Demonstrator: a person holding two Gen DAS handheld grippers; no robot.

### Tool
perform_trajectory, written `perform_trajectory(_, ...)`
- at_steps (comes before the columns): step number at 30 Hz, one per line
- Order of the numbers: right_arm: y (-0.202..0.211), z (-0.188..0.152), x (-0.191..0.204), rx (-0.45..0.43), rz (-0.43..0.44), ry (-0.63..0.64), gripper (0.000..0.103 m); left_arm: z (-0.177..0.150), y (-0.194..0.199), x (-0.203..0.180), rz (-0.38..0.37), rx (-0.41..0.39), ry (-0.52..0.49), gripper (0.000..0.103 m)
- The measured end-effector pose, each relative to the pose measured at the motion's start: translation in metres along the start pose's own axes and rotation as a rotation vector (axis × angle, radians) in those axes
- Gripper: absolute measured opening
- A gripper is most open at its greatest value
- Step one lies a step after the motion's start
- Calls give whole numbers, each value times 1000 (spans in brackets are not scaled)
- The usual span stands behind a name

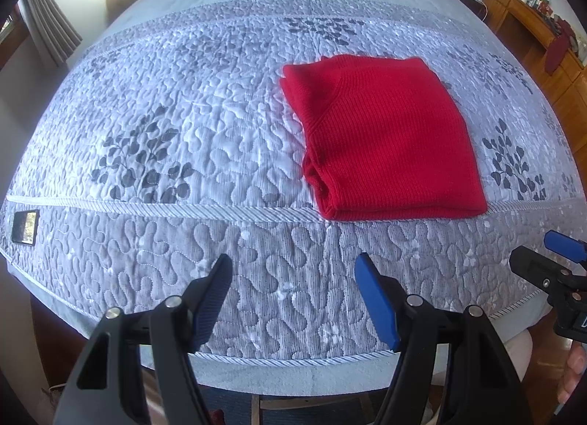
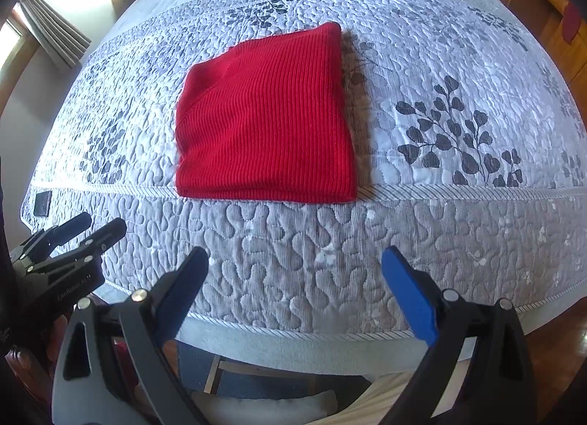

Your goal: Fold small clothes

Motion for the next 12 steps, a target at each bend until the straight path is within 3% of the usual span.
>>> perform_trajectory(12,-3,1,-2,6,6,-8,95,-1,-4,-2,-10,20,-4,70)
Point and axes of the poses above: each gripper's, at about its wrist camera, not at the fingertips, and y roughly against the way its jaws point, x to its left, z to its top, the point moved 1 cm from there along -y, roughly the way its jaws point, and after that the axes turned 3 degrees about -y, right-handed, at the moved point
